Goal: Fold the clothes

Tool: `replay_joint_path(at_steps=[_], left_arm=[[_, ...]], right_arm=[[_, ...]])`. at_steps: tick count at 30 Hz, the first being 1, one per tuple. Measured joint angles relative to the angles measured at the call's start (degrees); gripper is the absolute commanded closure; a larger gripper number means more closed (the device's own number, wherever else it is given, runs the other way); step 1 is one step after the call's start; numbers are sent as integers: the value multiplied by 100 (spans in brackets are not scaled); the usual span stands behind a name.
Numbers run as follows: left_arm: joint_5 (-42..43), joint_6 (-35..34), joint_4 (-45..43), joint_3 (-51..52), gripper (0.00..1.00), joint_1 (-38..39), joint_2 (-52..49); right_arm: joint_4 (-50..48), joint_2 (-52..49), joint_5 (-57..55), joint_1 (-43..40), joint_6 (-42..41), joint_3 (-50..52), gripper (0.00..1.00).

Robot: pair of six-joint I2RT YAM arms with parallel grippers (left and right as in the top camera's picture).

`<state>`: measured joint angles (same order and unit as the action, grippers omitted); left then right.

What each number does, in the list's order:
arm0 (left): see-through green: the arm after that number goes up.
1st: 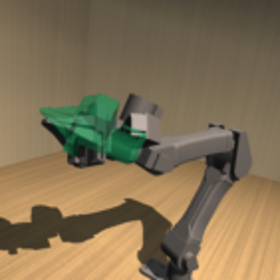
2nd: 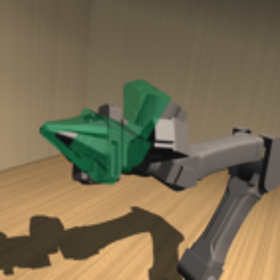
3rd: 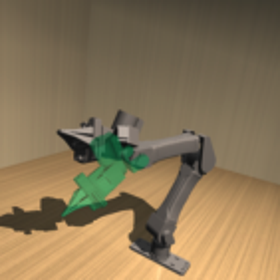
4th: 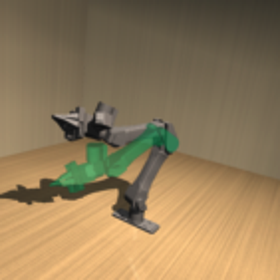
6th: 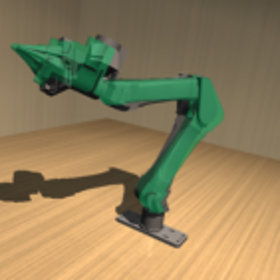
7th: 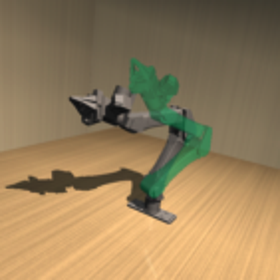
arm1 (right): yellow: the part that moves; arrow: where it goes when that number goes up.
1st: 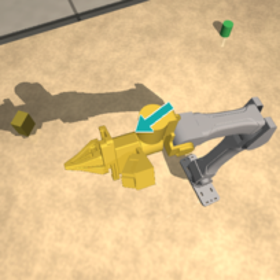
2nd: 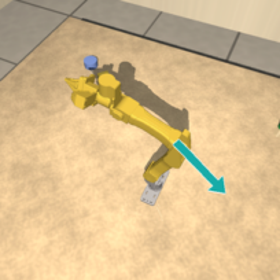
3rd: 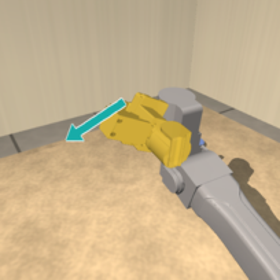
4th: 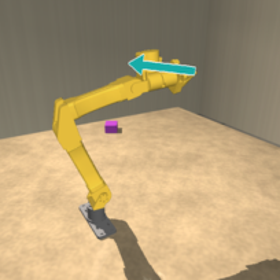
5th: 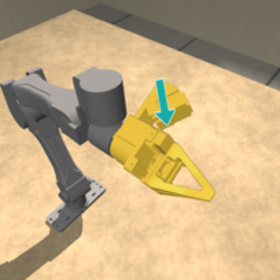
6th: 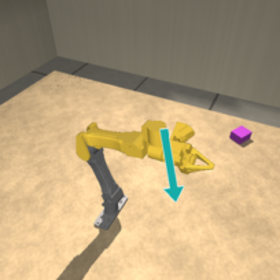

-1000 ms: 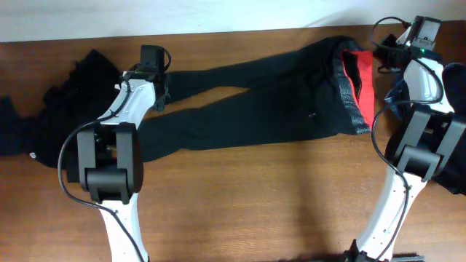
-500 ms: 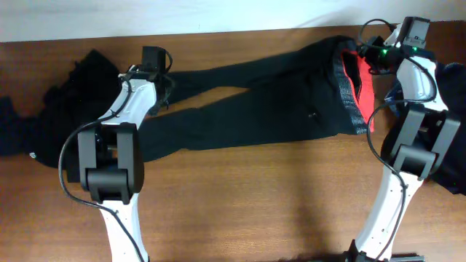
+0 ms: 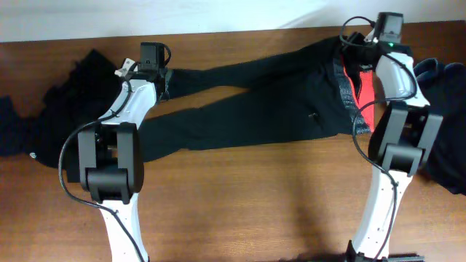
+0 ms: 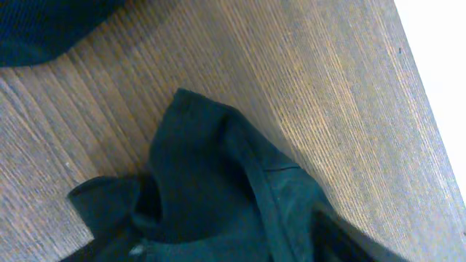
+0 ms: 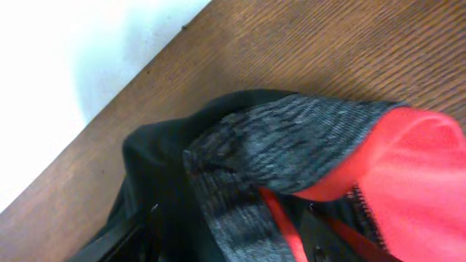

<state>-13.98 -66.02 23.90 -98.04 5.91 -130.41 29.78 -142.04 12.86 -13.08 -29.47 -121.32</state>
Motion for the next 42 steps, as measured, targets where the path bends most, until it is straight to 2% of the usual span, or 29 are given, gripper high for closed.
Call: replay_joint_path(at_steps=[9,28,38,42], left_arm=[[0,-262,0,0,55,0,0],[-57,-262,-232,0,57,-4,-70],[50,-365,-256,-2,60,-4,-262],[103,-415,-249,-2,61,-15,-262]], right_arm=[[-498,0,-457,120,-518,0,35],[-1281,-55,-894,197,-717,-2,31],[-1419,-291,-970,306,-1034,-4,34],[-1224,-293,-1045,306,-1480,-4,34]])
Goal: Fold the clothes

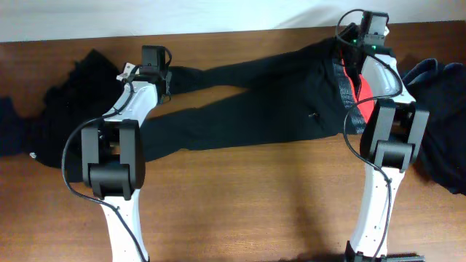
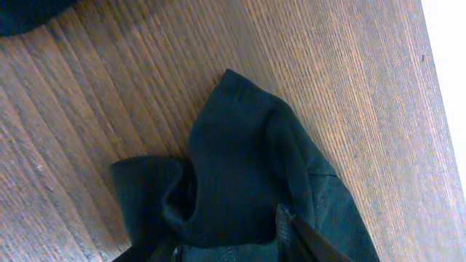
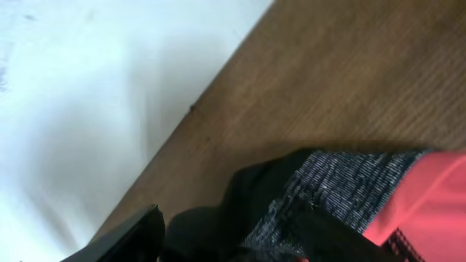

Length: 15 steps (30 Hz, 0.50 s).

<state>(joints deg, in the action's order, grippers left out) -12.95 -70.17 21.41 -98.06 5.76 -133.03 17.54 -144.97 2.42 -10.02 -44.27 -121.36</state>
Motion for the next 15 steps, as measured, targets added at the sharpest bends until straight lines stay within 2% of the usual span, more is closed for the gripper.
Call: replay_joint_path(at_steps=[2,5,15], left_arm=[[50,-17,2,0,61,-13,0],[81,-31,22,0,61,-22,0],[96,-39,35,0,61,-28,0]], right_arm=[[15,-2,46,0,-256,0,34],[-22,-2,240,0,-719,0,27],[321,-2,603,0,-2151,-229,27]])
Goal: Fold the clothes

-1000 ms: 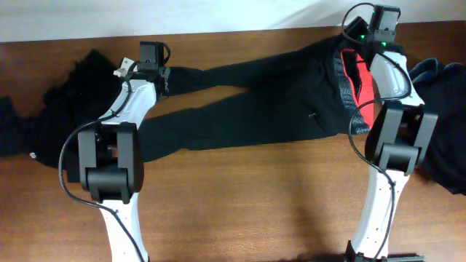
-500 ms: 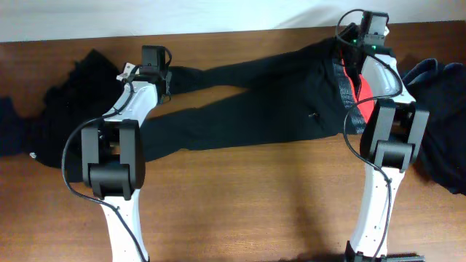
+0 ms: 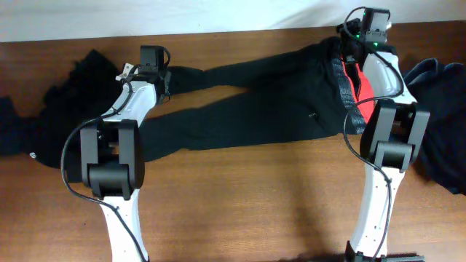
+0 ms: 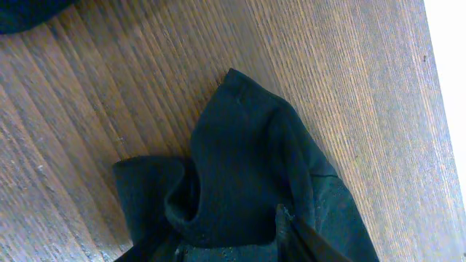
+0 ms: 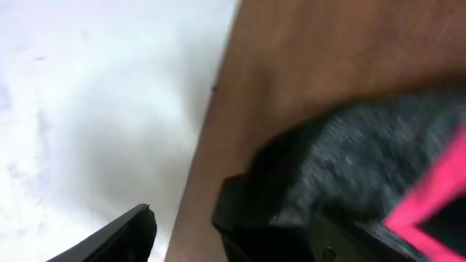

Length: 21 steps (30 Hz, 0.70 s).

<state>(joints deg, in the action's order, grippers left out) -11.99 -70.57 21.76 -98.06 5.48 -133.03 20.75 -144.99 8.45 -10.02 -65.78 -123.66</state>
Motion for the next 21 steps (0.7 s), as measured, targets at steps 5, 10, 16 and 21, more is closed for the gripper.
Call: replay_joint_path(at_steps=[5,10,16,21], left_arm=[[0,0,2,0,61,0,0],[15,0,22,-4,61,-2,0],[17,0,28,-9,61,-2,0],[15,0,28,-9,61,-2,0]], right_arm=[[361,0,-122,0,-282,-2,27],[588,-4,-258,0,-337,-4,27],[544,-15,-516,0,-341,-4,28],[109,-203,-662,0,-343,-20,36]])
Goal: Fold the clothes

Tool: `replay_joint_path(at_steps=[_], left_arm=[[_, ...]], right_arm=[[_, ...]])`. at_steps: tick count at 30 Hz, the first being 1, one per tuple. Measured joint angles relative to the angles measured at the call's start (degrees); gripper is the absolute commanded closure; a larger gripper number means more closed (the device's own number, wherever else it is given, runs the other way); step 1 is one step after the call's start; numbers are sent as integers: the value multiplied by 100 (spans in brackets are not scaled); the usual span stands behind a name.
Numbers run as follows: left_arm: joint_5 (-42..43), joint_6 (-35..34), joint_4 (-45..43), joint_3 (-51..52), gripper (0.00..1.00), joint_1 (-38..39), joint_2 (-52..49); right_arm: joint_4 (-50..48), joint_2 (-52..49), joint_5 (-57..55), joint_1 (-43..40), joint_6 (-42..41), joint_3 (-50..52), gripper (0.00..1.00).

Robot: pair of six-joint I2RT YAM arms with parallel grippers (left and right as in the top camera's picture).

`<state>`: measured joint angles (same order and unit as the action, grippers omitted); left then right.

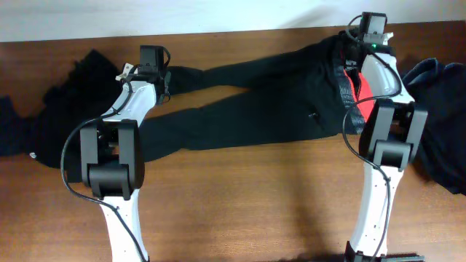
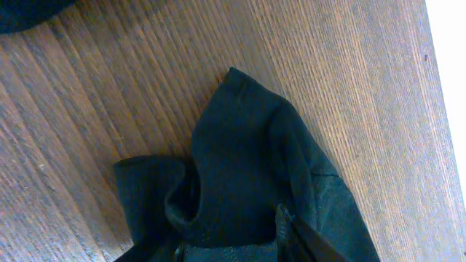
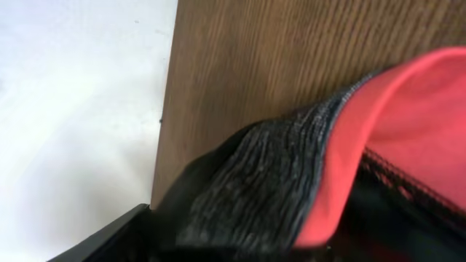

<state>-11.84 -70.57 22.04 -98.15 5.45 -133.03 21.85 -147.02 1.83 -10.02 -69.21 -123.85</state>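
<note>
Black trousers (image 1: 255,102) lie across the table, legs to the left and waist to the right. My left gripper (image 1: 154,69) is shut on the cuff (image 2: 247,160) of the far leg, the fabric bunched between its fingers (image 2: 298,236). The left gripper (image 2: 233,251) sits low against the wood. My right gripper (image 1: 360,40) is shut on the grey waistband (image 3: 269,182), beside the red lining (image 3: 393,131), close to the table's far edge. In its own view the right gripper (image 3: 240,247) is mostly hidden by cloth.
A heap of dark clothes (image 1: 65,102) lies at the left end of the table. Another dark blue garment (image 1: 440,109) lies at the right end. The far table edge (image 3: 169,109) meets a white wall just behind the waistband.
The right wrist has turned, so the waistband and red lining now fill more of its view; the grip on the band is unchanged. The left gripper and cuff have not moved.
First both grippers were at the trousers, left at the cuff, right at the waistband. Then the right gripper stood a little further left by the far edge, and the left wrist view had shifted over the cuff. Since then only the right wrist has turned.
</note>
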Motion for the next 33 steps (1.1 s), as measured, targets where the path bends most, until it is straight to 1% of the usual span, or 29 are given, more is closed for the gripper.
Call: replay_joint_path(at_steps=[2,3,4,5,7,8,9,17,22,27,33], left_arm=[[0,-2,0,0,64,0,0],[-2,-7,7,0,67,0,0],[-4,-9,22,0,76,0,0],[-2,-22,39,0,81,-2,0],[4,-35,81,0,94,0,0],[11,-50,98,0,98,0,-4],[33,-70,107,0,99,-2,-7],[92,-85,52,0,99,-2,-28],[186,-33,-48,0,99,-9,-48],[251,374,136,-234,99,-11,-109],[286,905,776,-955,99,-11,-155]], right_arm=[[-101,-92,-44,0,20,0,51],[-129,-131,-55,0,46,0,63],[-136,-164,-63,0,55,0,80],[-136,-190,-79,0,35,0,86],[-144,-225,-96,0,107,0,95],[-151,-229,-96,0,166,0,96],[-168,-229,-98,0,227,0,96],[-214,-229,-66,0,704,-2,96],[-214,-229,-2,0,1340,-13,96],[96,-129,164,0,2092,-114,96],[372,278,748,-33,2503,-179,96]])
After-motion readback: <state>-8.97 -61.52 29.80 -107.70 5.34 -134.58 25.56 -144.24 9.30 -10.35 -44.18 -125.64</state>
